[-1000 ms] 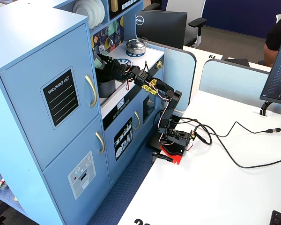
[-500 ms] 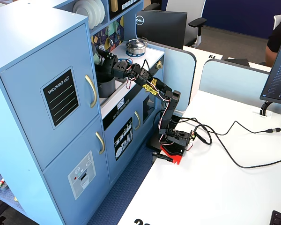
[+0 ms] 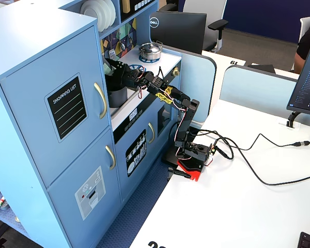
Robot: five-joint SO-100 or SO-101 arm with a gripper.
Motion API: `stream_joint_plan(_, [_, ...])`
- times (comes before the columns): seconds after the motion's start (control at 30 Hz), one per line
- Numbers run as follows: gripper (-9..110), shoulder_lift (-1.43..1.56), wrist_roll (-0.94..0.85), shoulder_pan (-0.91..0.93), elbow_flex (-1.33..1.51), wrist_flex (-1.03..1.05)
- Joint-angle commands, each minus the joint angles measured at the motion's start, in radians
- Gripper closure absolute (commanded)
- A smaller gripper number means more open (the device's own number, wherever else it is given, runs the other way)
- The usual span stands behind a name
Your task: Put salt in the gray recipient
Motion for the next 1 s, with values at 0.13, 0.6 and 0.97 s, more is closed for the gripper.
stream_joint_plan(0.13, [101, 0.08, 0.012, 0.011, -0.015, -0.031])
stream_joint_plan(0.6, [101, -0.051, -0.092, -0.012, -0.308, 0.003])
stream_joint_plan(0.97, [101, -0.063, -0.483, 0.221, -0.288, 0.097])
